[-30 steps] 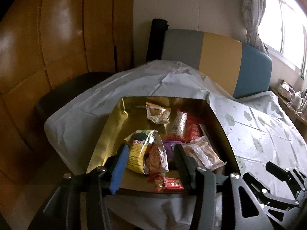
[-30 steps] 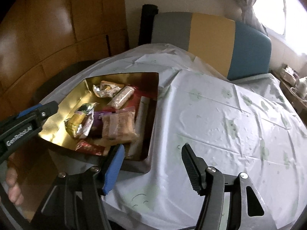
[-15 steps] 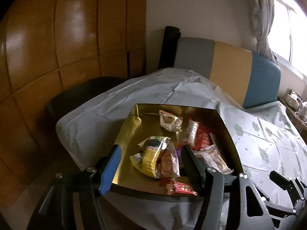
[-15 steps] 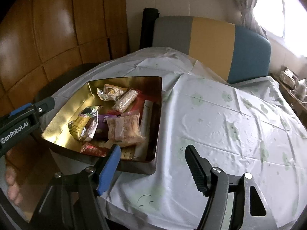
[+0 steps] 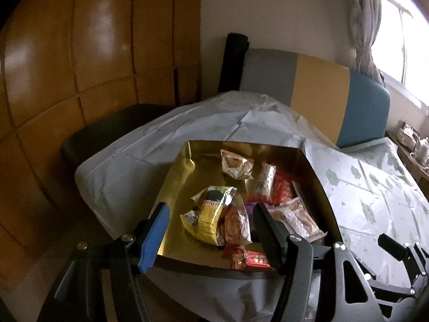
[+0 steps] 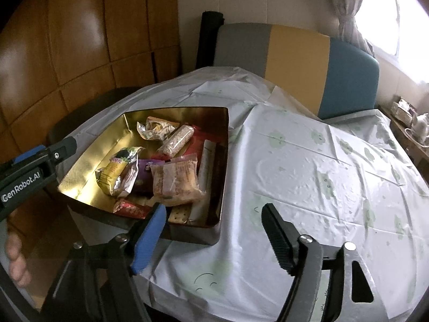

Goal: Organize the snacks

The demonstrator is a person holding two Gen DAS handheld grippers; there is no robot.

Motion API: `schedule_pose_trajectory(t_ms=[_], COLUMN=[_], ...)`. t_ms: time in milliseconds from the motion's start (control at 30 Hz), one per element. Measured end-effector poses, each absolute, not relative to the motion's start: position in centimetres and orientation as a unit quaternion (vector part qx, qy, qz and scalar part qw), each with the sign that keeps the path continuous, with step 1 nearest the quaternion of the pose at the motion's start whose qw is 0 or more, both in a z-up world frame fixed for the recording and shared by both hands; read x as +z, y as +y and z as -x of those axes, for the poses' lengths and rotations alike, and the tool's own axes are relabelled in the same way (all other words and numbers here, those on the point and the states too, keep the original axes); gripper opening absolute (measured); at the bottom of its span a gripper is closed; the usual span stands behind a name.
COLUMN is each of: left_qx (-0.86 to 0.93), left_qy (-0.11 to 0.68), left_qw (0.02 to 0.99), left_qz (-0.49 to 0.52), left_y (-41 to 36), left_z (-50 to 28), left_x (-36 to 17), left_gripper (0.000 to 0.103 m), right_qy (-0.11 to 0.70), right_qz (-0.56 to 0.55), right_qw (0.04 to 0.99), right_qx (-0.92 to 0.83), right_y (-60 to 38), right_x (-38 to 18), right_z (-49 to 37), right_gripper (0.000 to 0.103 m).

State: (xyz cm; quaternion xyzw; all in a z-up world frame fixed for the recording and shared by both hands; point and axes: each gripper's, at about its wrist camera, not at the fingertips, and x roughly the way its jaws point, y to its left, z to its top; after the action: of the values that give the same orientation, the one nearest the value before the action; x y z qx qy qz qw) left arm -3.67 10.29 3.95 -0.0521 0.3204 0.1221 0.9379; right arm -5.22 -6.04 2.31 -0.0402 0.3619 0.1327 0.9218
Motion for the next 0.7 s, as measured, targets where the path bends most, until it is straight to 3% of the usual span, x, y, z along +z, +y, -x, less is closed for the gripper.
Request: schedule_pose_trajectory(t_ms=[700], left_qx=[0.129], left_qy=[0.33], left_qw=[0.933], left_qz=[0.059], left_y=[10.64], left_z=[3.51], left_x=[3.73], left_gripper=[0.065], right_qy=[0.36], right_qz=[0.045], right_qw=[0.922], right_qx=[0.133], right_y=[-5.57], right_x=[2.02], right_z=[5.14], right_gripper=[0.078])
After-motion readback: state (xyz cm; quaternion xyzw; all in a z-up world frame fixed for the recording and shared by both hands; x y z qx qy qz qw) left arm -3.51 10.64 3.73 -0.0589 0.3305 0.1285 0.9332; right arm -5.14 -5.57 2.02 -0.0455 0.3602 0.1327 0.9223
